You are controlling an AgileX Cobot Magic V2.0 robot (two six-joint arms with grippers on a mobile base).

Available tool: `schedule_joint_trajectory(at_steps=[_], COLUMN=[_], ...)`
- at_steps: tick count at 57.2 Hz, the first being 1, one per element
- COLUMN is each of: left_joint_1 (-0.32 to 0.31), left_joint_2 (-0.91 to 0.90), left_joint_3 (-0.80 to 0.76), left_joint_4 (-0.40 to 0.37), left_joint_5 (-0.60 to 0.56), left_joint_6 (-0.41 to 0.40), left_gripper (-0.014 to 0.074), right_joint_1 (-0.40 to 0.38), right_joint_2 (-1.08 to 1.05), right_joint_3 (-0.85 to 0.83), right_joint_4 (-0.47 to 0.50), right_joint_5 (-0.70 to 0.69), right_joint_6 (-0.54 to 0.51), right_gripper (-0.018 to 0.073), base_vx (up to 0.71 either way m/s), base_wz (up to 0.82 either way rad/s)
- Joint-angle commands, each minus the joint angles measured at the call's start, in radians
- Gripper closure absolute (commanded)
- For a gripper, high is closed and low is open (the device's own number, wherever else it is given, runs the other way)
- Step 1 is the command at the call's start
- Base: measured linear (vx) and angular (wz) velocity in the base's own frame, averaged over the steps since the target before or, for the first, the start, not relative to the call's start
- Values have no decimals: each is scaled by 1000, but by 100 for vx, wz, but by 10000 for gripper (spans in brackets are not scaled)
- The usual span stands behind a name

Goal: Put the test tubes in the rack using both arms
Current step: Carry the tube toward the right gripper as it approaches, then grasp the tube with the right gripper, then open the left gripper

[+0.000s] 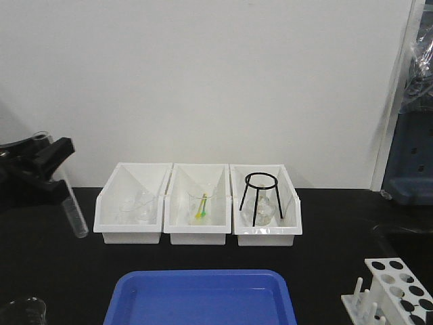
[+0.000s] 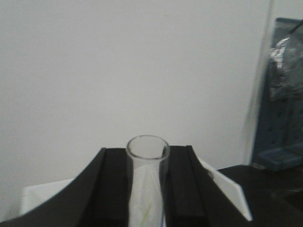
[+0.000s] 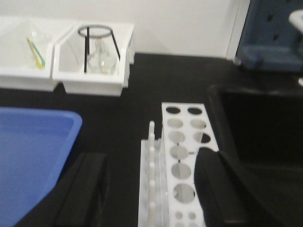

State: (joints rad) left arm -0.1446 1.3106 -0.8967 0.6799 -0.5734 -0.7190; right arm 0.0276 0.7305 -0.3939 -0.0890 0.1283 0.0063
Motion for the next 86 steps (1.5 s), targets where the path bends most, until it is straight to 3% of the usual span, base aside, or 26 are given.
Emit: schedule_joint_trajectory(at_steps=[1, 10, 16, 21, 39, 57, 86], left_joint_1=[-41, -113, -156, -184, -223, -223, -223], left_joint_2=[31, 170, 260, 321, 452, 480, 480], left_joint_3=[-73, -119, -129, -129, -129, -136, -136], left_joint_4=[54, 58, 50, 50, 49, -4, 5], left_joint_5=[-117, -232, -321, -382, -429, -493, -579], left_joint_6=[-149, -233, -242, -305, -330, -331, -339], left_gripper=[563, 563, 563, 563, 563, 563, 563], right_joint_1=[18, 189, 303, 382, 548, 590, 589], right_joint_2=[68, 224, 333, 431, 633, 795, 912], right_joint_3=[-97, -240, -330, -421, -682, -813, -951], right_joint_4=[-15, 24, 39, 39, 48, 42, 28], right_joint_5=[-3, -1, 4, 36, 120, 140, 111], right_joint_6=[-49, -179, -190, -190, -182, -182, -174], right_gripper=[90, 90, 90, 90, 88, 88, 88], base_vx=[0, 0, 0, 0, 0, 0, 0], base_wz=[0, 0, 0, 0, 0, 0, 0])
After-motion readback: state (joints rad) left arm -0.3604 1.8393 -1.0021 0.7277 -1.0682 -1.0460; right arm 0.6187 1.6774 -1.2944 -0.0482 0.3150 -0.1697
